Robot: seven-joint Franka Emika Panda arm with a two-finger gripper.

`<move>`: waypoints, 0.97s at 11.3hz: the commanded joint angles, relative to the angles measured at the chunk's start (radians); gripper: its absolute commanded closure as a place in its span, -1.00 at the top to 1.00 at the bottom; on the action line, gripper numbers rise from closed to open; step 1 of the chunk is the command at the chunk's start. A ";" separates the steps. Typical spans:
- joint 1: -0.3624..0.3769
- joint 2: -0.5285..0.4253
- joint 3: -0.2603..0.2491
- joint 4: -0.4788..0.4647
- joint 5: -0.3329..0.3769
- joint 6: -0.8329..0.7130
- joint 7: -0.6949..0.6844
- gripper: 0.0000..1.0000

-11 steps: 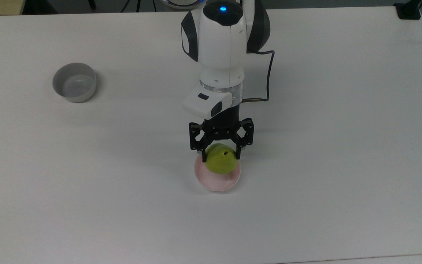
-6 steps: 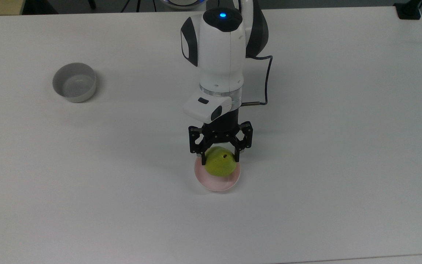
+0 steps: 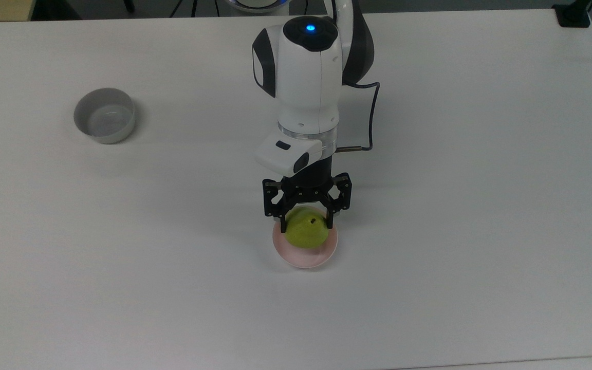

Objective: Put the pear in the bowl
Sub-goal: 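Lower the pear into the pink bowl and open the gripper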

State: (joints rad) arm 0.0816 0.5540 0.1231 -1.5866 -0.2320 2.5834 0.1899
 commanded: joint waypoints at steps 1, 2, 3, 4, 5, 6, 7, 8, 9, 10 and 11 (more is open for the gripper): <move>0.006 -0.003 -0.011 -0.004 -0.030 0.024 0.031 0.54; 0.006 -0.003 -0.011 -0.004 -0.030 0.024 0.031 0.64; 0.004 -0.005 -0.011 -0.003 -0.029 0.024 0.033 0.78; 0.004 -0.005 -0.011 -0.003 -0.027 0.023 0.033 0.87; 0.004 -0.005 -0.011 -0.003 -0.027 0.023 0.033 0.87; 0.004 -0.005 -0.011 -0.003 -0.026 0.021 0.033 0.95; 0.004 -0.005 -0.011 -0.003 -0.026 0.021 0.034 0.95; 0.003 -0.005 -0.011 -0.003 -0.026 0.020 0.033 0.95; 0.003 -0.006 -0.011 -0.003 -0.024 0.020 0.034 0.96; 0.004 -0.012 -0.011 0.000 -0.023 0.015 0.045 0.96; 0.004 -0.029 -0.011 0.000 -0.021 0.009 0.065 0.98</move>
State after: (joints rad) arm 0.0797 0.5539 0.1215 -1.5798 -0.2321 2.5835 0.1964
